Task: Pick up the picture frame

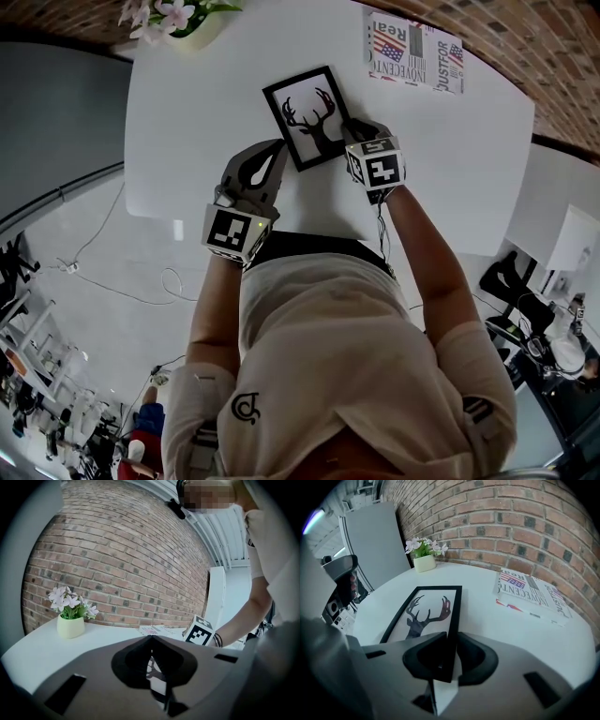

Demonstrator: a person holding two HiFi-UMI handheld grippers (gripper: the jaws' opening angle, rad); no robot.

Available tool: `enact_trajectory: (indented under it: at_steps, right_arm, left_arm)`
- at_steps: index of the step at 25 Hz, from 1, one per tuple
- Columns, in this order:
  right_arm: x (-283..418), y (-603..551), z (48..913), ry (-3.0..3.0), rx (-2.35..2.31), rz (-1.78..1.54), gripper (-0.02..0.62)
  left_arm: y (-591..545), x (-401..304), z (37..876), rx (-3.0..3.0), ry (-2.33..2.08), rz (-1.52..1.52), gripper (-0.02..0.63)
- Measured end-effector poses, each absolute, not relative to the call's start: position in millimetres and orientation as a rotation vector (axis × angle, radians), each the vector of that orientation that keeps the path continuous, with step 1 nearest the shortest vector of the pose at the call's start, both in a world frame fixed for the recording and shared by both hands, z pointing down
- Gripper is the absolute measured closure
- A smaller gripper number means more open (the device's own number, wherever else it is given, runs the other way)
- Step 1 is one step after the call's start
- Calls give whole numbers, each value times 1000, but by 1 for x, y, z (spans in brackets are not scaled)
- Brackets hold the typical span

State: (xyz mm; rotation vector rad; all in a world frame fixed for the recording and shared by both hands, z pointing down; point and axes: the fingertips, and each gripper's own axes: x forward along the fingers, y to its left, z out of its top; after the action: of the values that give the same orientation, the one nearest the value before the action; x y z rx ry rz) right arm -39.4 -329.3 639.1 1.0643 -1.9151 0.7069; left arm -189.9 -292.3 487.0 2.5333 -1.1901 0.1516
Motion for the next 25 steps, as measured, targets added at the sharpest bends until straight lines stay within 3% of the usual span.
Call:
enact_trajectory:
  at_steps: [25]
  right_arm:
    - [5, -261, 638, -1894, 1206, 767, 514]
  left_arm:
    - [-209, -138, 482, 2538, -1175, 189, 595]
